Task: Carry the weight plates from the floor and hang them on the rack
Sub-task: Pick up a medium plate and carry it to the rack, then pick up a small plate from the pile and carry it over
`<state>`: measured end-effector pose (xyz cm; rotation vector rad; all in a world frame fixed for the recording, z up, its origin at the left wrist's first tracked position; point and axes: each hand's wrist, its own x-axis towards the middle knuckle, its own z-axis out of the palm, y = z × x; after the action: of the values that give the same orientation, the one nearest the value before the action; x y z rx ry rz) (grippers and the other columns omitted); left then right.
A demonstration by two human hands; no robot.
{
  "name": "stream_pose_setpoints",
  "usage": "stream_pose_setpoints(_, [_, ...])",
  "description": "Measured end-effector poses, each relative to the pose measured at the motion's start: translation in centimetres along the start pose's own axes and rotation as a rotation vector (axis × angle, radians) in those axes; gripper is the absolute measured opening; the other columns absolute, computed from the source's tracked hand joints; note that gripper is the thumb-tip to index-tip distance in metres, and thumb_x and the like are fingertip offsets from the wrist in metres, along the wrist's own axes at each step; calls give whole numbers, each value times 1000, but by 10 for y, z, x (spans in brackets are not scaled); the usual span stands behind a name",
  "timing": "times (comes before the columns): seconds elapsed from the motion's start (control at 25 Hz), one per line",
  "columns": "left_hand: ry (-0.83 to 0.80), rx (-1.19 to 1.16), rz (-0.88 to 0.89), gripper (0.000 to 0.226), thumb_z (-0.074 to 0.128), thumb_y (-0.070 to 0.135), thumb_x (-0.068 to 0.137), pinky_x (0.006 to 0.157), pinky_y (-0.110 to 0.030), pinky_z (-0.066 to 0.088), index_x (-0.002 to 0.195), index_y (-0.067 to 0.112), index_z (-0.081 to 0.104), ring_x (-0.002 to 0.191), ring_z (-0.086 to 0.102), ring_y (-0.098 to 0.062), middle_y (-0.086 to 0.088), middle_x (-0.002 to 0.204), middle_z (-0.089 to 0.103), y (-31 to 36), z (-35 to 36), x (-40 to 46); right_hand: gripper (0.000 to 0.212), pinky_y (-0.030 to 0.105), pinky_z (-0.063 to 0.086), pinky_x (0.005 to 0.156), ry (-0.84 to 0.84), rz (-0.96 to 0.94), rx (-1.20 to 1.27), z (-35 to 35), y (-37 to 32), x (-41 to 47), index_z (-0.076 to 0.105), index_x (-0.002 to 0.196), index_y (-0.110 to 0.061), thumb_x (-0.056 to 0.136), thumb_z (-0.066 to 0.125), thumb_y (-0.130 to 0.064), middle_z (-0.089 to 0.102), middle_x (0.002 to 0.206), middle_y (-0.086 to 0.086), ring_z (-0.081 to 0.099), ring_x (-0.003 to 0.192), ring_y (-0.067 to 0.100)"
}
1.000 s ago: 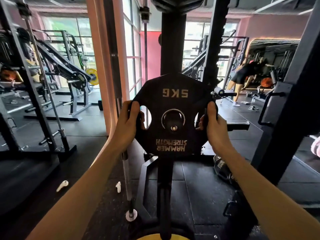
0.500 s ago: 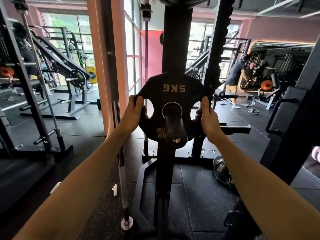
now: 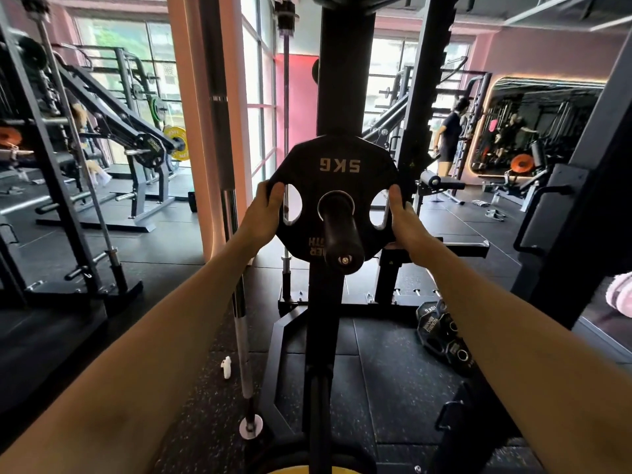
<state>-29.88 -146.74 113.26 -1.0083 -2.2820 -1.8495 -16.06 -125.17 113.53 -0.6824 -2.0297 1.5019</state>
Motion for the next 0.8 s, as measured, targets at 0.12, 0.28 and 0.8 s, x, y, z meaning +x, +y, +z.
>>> stream_pose_setpoints(0.12, [-22,160,-74,54,39,38,104,97,-52,51,153,23,20,116,59,-34,-12,138,54,-2,-1,-27,66,37,55,71,-45,23,-92,-3,14,-23,33,143,-17,94,45,-60,62,108,8,60,94,22])
stream_pose_setpoints(0.28, [-95,273,-197,56,45,37,103,67,-30,51,153,26,24,80,61,-21,-9,118,62,-16,-4,-101,51,28,45,68,-69,19,-224,-7,61,-79,53,125,-12,93,55,-51,54,80,-3,55,80,17])
stream_pose_setpoints(0.8, [-533,577,-709,38,49,46,99,78,-29,42,118,15,61,99,58,-19,-4,109,63,-111,13,-446,30,27,42,69,-362,329,-470,-25,258,-358,64,106,-14,94,60,-41,65,100,5,58,88,19])
